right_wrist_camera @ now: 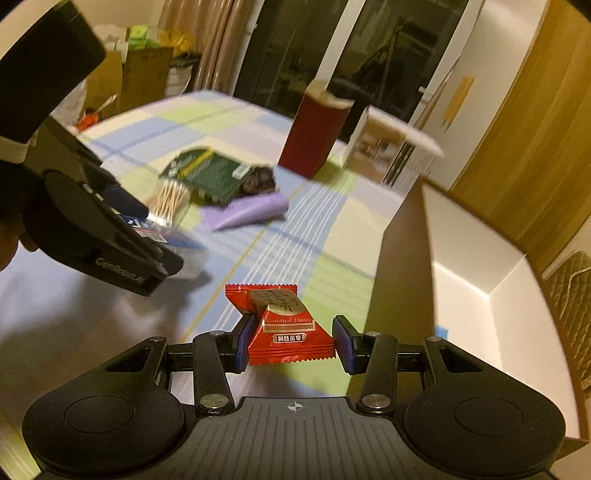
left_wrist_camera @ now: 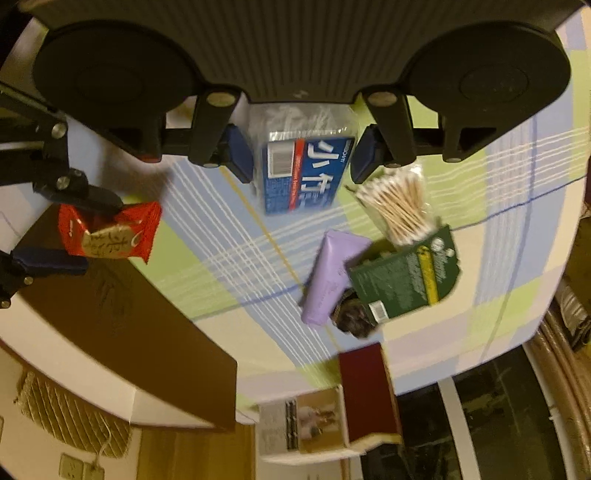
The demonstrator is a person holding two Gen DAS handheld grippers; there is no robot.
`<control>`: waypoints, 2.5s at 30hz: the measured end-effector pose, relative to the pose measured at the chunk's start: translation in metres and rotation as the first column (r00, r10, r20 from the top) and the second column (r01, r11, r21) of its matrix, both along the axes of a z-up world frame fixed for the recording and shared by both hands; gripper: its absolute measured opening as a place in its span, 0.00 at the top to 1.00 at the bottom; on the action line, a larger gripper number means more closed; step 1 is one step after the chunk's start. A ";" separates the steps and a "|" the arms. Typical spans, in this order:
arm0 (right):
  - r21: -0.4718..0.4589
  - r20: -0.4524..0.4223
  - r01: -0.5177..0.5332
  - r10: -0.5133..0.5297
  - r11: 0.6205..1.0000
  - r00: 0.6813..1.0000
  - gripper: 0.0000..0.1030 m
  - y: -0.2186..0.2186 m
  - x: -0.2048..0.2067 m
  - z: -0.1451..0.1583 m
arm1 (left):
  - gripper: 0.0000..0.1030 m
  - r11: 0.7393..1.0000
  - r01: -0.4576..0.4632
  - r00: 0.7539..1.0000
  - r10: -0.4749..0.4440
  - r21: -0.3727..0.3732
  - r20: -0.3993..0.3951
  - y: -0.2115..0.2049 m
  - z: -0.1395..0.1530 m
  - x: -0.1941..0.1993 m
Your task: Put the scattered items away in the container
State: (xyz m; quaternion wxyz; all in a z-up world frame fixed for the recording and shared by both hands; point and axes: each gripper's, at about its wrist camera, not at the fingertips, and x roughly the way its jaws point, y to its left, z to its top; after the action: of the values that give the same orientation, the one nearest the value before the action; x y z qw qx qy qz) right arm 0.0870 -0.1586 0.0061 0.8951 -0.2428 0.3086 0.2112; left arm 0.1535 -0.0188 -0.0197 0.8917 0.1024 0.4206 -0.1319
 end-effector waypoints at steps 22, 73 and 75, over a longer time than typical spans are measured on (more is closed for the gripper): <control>0.049 0.010 0.023 -0.024 0.999 1.000 0.54 -0.015 -0.015 0.016 | 0.29 0.976 -0.213 0.976 0.211 -0.037 -0.061 0.032 -0.007 -0.021; 0.329 -0.068 0.540 -0.551 0.775 0.832 0.53 -0.217 0.057 0.063 | 0.48 0.958 0.268 0.958 -0.253 -0.106 0.137 -0.212 0.113 0.008; 0.333 -0.079 0.547 -0.555 0.768 0.828 0.53 -0.220 0.058 0.062 | 0.48 0.956 0.273 0.958 -0.259 -0.106 0.125 -0.217 0.107 0.010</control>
State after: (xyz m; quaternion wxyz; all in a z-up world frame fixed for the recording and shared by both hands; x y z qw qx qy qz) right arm 0.1453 -0.3789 0.0681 0.9492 0.0148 0.3140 -0.0131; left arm 0.1635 -0.2360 0.0878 0.8922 0.1104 0.3443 -0.2705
